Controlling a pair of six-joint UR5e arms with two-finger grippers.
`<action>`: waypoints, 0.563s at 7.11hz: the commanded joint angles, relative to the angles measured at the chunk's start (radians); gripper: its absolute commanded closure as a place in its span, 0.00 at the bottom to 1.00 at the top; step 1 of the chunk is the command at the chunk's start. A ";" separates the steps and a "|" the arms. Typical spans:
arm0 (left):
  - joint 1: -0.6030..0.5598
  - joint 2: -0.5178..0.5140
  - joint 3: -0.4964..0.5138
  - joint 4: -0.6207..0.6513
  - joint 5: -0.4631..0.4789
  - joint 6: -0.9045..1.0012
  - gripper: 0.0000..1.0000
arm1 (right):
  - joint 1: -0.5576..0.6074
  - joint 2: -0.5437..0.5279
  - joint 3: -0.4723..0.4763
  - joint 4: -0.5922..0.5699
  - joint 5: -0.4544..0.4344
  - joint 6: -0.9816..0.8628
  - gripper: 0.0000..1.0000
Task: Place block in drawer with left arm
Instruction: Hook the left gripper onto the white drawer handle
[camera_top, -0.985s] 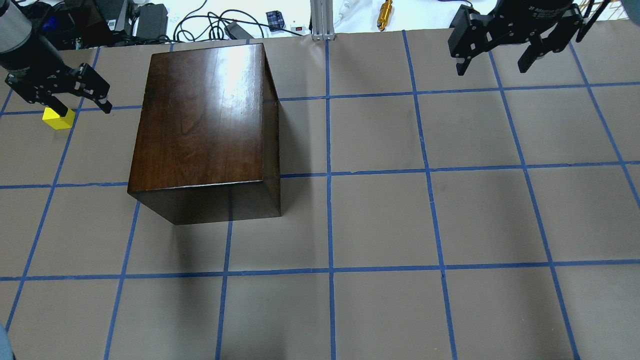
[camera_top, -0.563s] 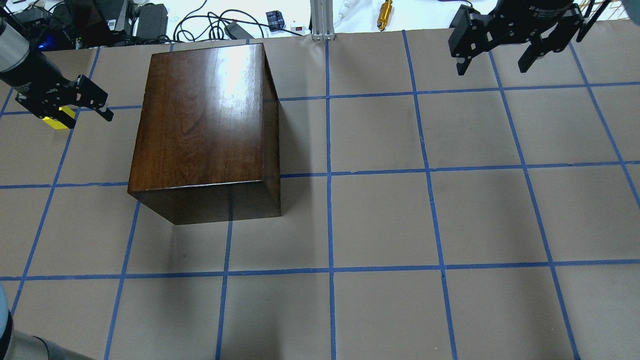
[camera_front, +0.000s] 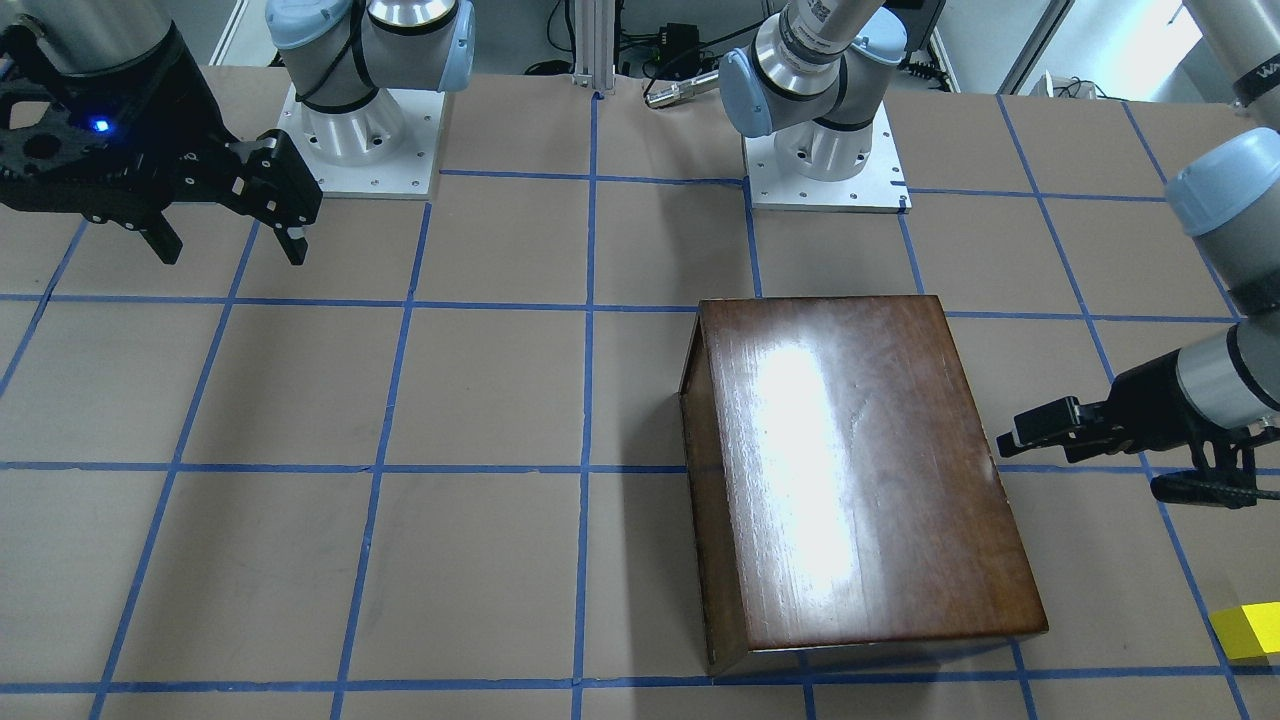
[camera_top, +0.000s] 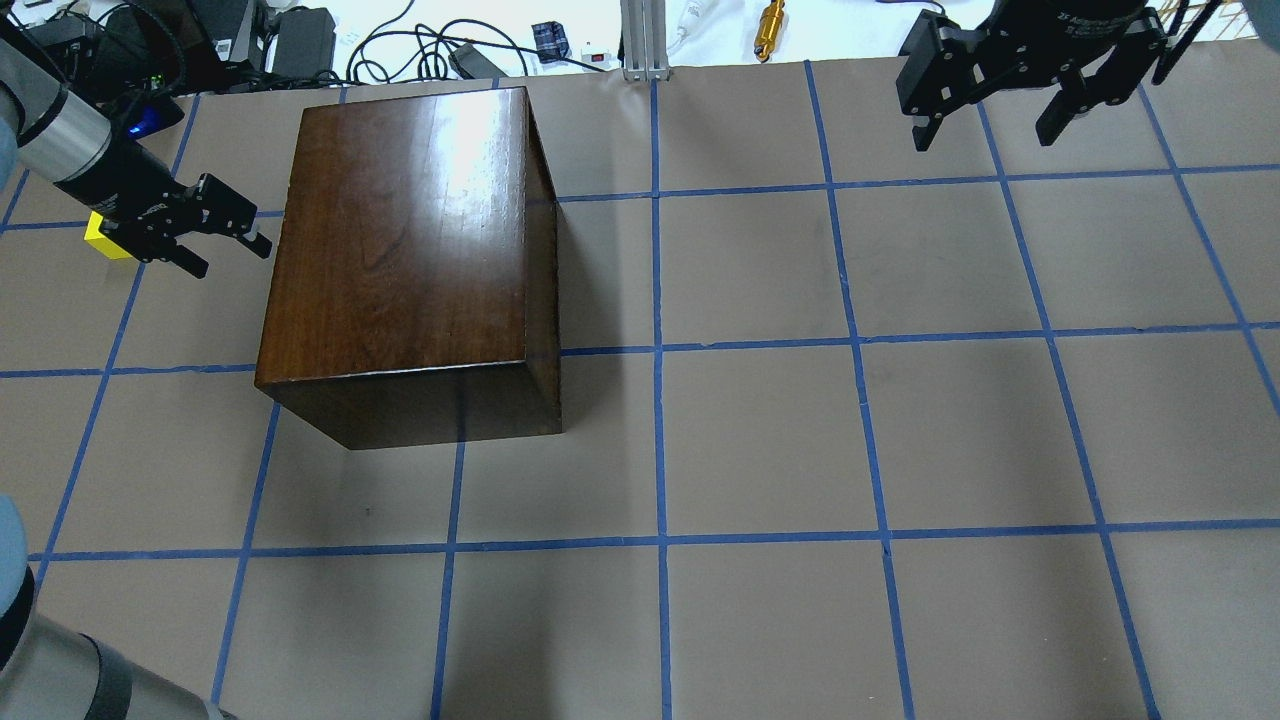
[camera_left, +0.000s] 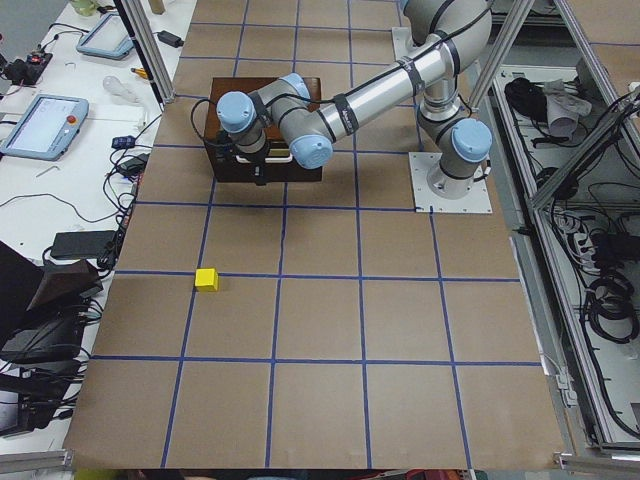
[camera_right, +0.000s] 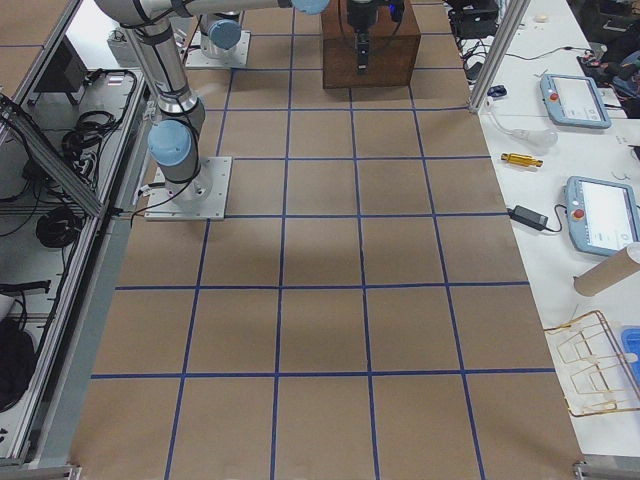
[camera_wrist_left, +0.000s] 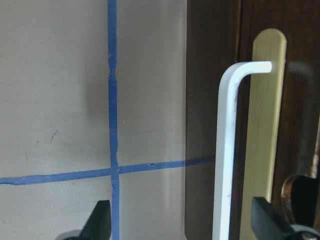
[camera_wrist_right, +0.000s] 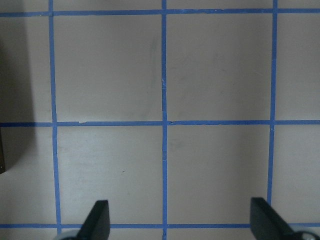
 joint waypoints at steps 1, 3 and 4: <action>0.000 -0.015 -0.015 0.005 -0.026 0.002 0.00 | -0.001 -0.001 0.000 0.000 0.000 0.000 0.00; 0.000 -0.029 -0.022 0.024 -0.027 0.003 0.00 | 0.000 0.000 0.000 0.000 0.002 0.000 0.00; 0.000 -0.037 -0.021 0.025 -0.029 0.003 0.00 | 0.000 0.000 0.000 0.000 0.002 0.000 0.00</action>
